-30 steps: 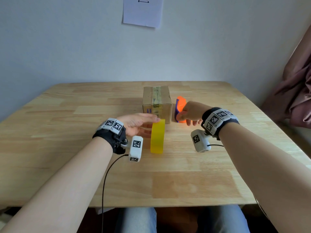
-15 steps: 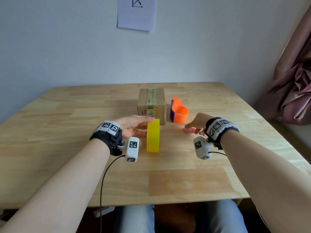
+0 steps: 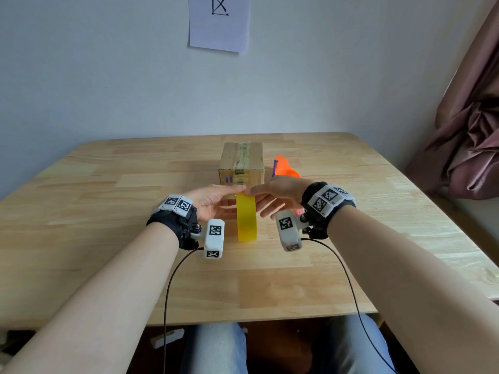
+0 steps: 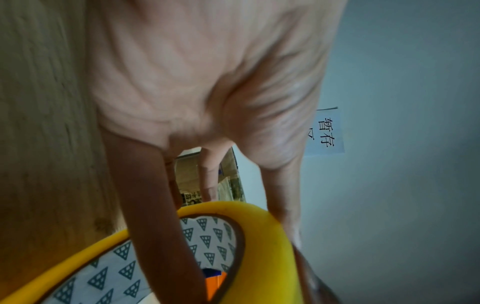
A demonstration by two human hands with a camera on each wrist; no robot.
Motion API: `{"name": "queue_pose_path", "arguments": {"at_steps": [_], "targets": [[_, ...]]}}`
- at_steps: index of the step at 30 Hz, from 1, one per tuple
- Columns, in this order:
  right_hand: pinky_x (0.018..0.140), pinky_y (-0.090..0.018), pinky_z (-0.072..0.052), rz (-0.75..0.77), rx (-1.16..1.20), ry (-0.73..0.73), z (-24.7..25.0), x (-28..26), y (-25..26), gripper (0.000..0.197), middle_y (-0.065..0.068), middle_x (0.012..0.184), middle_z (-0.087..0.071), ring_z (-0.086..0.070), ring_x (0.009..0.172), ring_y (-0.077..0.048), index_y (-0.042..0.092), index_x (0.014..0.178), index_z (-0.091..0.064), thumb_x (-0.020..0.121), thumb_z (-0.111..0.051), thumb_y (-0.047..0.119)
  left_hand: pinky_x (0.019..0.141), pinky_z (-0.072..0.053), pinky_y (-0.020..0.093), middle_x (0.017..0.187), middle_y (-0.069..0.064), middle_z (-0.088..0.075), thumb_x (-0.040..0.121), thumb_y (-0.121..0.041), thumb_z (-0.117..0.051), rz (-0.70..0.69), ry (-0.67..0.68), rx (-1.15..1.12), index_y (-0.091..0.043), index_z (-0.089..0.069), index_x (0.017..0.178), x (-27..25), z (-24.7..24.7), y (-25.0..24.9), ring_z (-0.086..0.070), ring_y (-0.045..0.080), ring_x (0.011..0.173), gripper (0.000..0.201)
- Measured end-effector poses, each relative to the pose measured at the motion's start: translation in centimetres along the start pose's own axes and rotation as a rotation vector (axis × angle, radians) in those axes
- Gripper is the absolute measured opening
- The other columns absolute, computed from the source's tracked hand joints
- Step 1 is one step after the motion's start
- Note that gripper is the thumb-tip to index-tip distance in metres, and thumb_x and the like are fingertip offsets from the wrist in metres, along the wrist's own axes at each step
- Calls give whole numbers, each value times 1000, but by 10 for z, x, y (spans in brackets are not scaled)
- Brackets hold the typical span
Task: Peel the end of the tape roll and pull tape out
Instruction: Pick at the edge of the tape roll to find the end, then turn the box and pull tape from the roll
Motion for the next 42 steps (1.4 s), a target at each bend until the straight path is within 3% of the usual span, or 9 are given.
{"name": "queue_pose_path", "arguments": {"at_steps": [4,7,13,16,23,29,33,36,42], "targets": [[95,-38,-53,93,135,-28,11,-22,8,25,-8,97,-79,-73,95,-23,8,103,-72,94,-70,32,56,-58,32,107,10,-65,77,-48,-80,56,-98,-93,-14,-69,112,6,3,5,-67,25,88,50],[97,-42,-50,186,329,-172,48,-31,6,34,-14,116,-71,-66,111,-33,5,117,-63,94,-68,30,43,-47,22,97,5,-62,85,-49,-72,45,-224,-109,-14,-69,101,16,10,7,-62,18,72,39],[64,-30,-40,210,104,-727,125,-45,-17,20,-4,79,-62,-55,73,-19,12,89,-74,83,-77,31,43,-38,17,91,-4,-62,90,-42,-69,81,-330,-99,-21,-71,101,33,7,21,-57,10,65,23],[78,-35,-46,44,-136,-789,131,-41,-45,33,-3,77,-63,-62,78,-25,9,92,-75,77,-79,38,46,-37,19,82,-6,-64,88,-36,-73,65,-385,-98,-19,-69,101,40,9,25,-56,9,63,22],[114,-53,-22,-198,-448,-814,131,-31,-91,21,1,70,-61,-67,90,-30,18,78,-64,76,-75,35,46,-34,19,71,-8,-60,83,-35,-80,61,-441,-69,-19,-62,82,52,10,29,-53,8,59,24],[119,-61,-13,-242,-496,-725,124,-16,-107,22,-7,88,-73,-68,94,-32,17,81,-61,80,-76,33,34,-21,16,72,-2,-41,77,-39,-84,46,-491,-28,-15,-65,87,61,13,33,-28,10,52,33],[119,-61,-15,-286,-528,-729,132,-9,-102,50,-6,102,-72,-67,107,-33,17,101,-64,72,-81,54,36,-21,18,71,-4,-42,73,-39,-87,-31,-466,-50,-21,-74,104,70,19,35,-27,10,50,38],[107,-52,-27,-130,-583,-898,133,-13,-61,61,1,114,-67,-62,113,-28,24,115,-62,75,-69,69,37,-23,20,69,-4,-41,72,-40,-87,-63,-430,-29,-21,-74,112,75,25,35,-28,9,49,45],[102,-43,-46,571,-507,-791,84,10,45,25,0,121,-72,-59,119,-25,23,111,-77,92,-70,37,40,-28,21,84,6,-51,75,-41,-85,-76,-406,106,-22,-67,114,76,44,28,-30,10,49,46]]}}
Point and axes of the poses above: each hand's wrist, its own x-axis towards the middle knuckle, its own z-axis out of the back of the hand, y = z × x, the point moved 7 cm from there along x, towards the middle knuckle
